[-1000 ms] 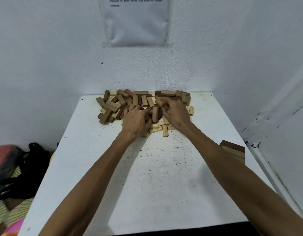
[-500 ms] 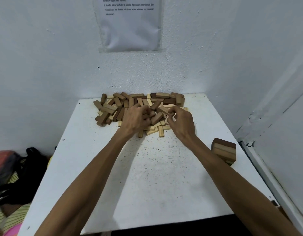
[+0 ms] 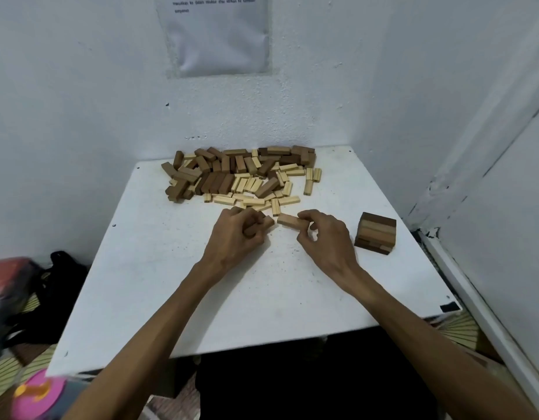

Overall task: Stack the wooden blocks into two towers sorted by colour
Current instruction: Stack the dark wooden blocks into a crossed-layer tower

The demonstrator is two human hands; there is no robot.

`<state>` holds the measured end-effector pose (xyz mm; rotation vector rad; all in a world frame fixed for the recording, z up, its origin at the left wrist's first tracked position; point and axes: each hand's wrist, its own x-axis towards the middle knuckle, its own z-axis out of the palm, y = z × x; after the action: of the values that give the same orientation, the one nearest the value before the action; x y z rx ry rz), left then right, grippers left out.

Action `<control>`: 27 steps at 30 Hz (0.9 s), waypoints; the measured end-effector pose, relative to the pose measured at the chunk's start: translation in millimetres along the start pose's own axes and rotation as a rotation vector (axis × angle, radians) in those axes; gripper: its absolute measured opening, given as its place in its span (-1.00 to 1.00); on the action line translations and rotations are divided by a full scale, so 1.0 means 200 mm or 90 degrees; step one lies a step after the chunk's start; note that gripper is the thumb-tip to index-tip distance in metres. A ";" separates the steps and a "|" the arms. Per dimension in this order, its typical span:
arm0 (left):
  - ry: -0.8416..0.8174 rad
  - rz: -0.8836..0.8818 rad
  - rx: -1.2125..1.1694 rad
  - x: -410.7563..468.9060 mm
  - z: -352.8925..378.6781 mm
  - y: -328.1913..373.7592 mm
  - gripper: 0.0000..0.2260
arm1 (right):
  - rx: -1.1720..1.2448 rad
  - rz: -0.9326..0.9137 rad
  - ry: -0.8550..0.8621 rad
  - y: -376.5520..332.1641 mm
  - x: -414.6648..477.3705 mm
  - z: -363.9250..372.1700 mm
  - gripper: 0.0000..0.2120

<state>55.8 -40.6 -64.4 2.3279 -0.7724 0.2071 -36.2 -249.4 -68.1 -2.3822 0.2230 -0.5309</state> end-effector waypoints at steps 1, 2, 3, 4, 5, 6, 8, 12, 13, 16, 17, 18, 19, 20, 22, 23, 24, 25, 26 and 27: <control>0.002 0.002 -0.004 -0.05 0.01 0.01 -0.83 | 0.003 0.005 -0.015 0.01 -0.05 0.00 -0.70; 0.005 0.003 -0.008 -0.09 0.02 0.02 -0.84 | 0.005 0.008 -0.028 0.02 -0.09 -0.01 -0.69; 0.009 0.001 -0.014 -0.13 0.03 0.03 -0.85 | 0.003 0.010 -0.038 0.03 -0.13 -0.01 -0.68; 0.016 -0.006 -0.023 -0.16 0.04 0.04 -0.87 | -0.002 0.011 -0.045 0.03 -0.16 -0.01 -0.68; 0.022 -0.013 -0.032 -0.18 0.05 0.04 -0.88 | -0.007 0.009 -0.050 0.04 -0.19 -0.01 -0.68; 0.025 -0.018 -0.040 -0.19 0.05 0.04 -0.88 | -0.010 0.005 -0.052 0.04 -0.21 -0.02 -0.68; 0.012 -0.022 -0.049 -0.21 0.05 0.03 -0.84 | -0.012 -0.013 -0.048 0.05 -0.23 -0.02 -0.70; -0.005 -0.031 -0.059 -0.25 0.04 0.00 -0.76 | -0.019 -0.061 -0.040 0.08 -0.23 0.00 -0.74; -0.004 -0.026 -0.062 -0.25 0.04 0.00 -0.76 | -0.015 -0.068 -0.041 0.08 -0.23 0.00 -0.74; -0.010 -0.015 -0.072 -0.24 0.02 -0.01 -0.78 | 0.001 -0.091 -0.059 0.08 -0.20 0.01 -0.73; -0.023 -0.013 -0.079 -0.23 0.01 -0.01 -0.77 | 0.004 -0.096 -0.062 0.08 -0.20 0.01 -0.73; -0.042 -0.005 -0.085 -0.23 0.01 -0.01 -0.76 | 0.009 -0.093 -0.066 0.08 -0.19 0.02 -0.73; -0.062 0.007 -0.084 -0.23 0.00 -0.01 -0.75 | 0.016 -0.085 -0.069 0.08 -0.18 0.02 -0.73; -0.076 0.025 -0.078 -0.23 0.00 -0.01 -0.74 | 0.022 -0.075 -0.073 0.08 -0.17 0.03 -0.74; -0.089 0.061 -0.055 -0.23 0.00 -0.01 -0.72 | 0.027 -0.065 -0.073 0.07 -0.16 0.03 -0.74; -0.093 0.072 -0.042 -0.23 0.00 -0.02 -0.70 | 0.029 -0.066 -0.071 0.08 -0.15 0.04 -0.73; -0.096 0.080 -0.030 -0.23 0.01 -0.02 -0.68 | 0.031 -0.066 -0.071 0.08 -0.15 0.03 -0.71; -0.095 0.086 -0.021 -0.24 0.01 -0.02 -0.67 | 0.036 -0.062 -0.076 0.08 -0.15 0.03 -0.69; -0.089 0.091 -0.016 -0.24 0.02 -0.02 -0.65 | 0.042 -0.052 -0.092 0.09 -0.15 0.01 -0.64; -0.079 0.093 -0.015 -0.24 0.02 -0.03 -0.63 | 0.049 -0.042 -0.119 0.10 -0.15 0.00 -0.57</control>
<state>20.1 -17.4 -87.7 2.2811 -1.0019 0.1163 -63.5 -255.5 -89.7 -2.3523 0.0403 -0.3369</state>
